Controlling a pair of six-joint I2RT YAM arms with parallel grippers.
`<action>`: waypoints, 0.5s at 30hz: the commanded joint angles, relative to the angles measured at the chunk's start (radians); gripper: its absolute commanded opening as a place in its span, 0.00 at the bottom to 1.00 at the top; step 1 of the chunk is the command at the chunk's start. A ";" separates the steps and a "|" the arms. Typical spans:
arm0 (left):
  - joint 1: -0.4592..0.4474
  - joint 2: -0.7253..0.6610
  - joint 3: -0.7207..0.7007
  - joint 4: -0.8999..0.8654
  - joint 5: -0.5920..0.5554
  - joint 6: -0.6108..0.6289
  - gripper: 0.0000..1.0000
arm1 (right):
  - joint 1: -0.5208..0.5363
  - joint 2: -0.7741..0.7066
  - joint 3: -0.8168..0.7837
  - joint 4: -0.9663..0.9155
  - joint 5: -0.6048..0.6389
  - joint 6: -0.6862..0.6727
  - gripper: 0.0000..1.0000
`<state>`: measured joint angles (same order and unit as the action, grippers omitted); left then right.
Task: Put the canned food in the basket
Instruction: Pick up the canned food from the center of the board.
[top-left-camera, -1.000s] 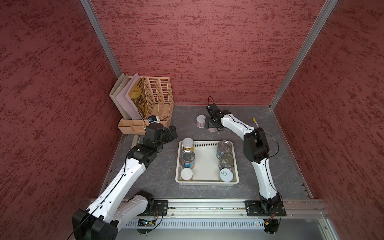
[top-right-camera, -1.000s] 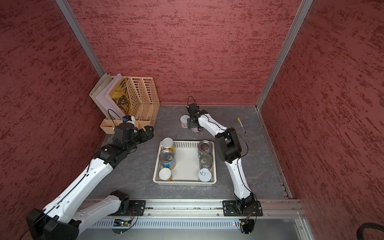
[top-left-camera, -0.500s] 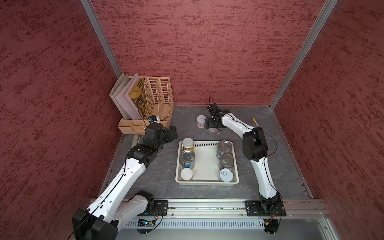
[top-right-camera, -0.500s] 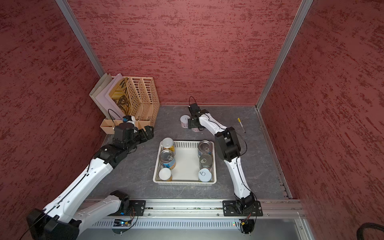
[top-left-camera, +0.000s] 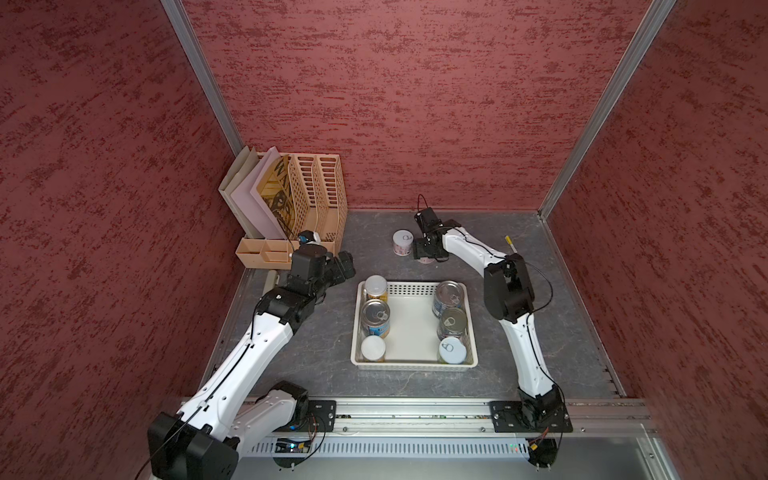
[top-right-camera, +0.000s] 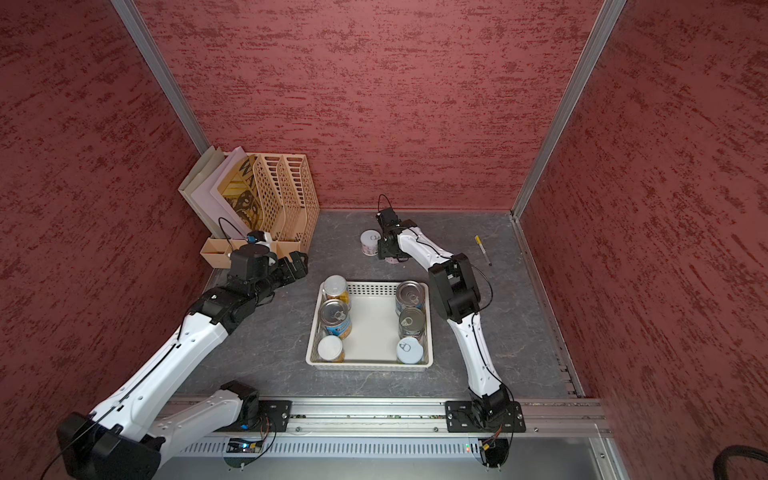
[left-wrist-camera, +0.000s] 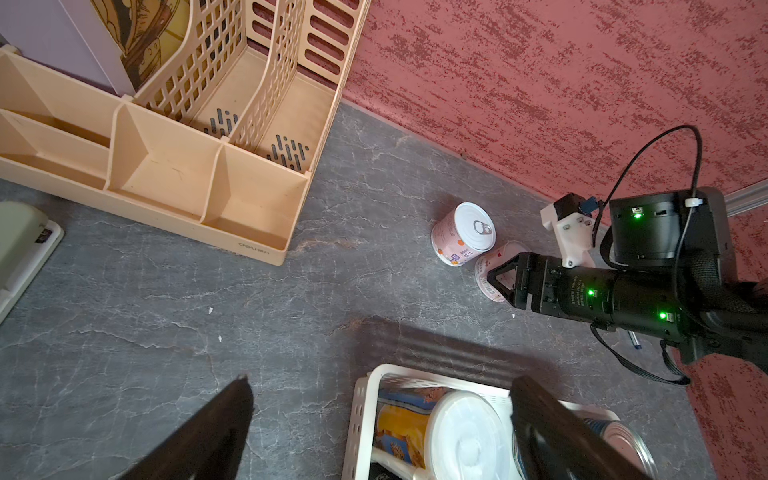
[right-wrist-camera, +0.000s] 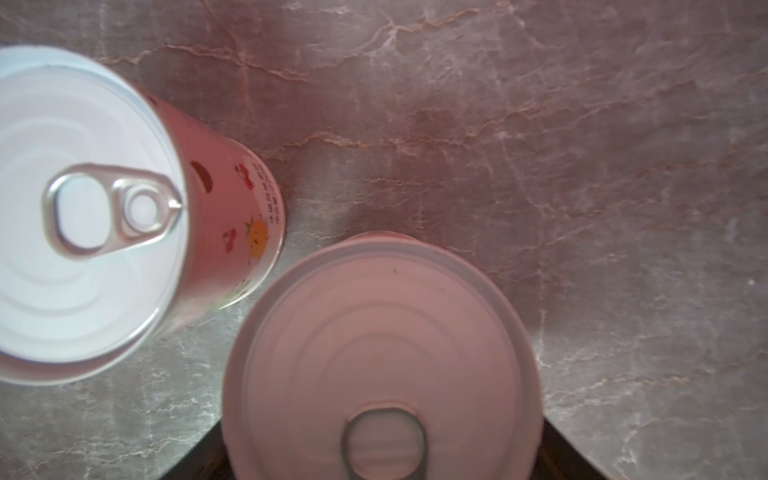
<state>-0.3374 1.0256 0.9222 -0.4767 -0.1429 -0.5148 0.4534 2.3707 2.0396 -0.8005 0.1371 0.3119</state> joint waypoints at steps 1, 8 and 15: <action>0.011 0.006 0.029 0.014 0.018 0.010 1.00 | -0.010 -0.018 0.009 0.013 -0.015 -0.019 0.66; 0.022 0.014 0.028 0.016 0.042 0.003 1.00 | -0.009 -0.103 -0.073 0.079 -0.010 -0.023 0.60; 0.028 0.014 0.027 0.017 0.057 -0.001 1.00 | -0.005 -0.221 -0.178 0.164 -0.011 -0.017 0.58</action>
<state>-0.3180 1.0355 0.9237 -0.4713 -0.1040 -0.5171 0.4530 2.2547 1.8687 -0.7353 0.1318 0.2981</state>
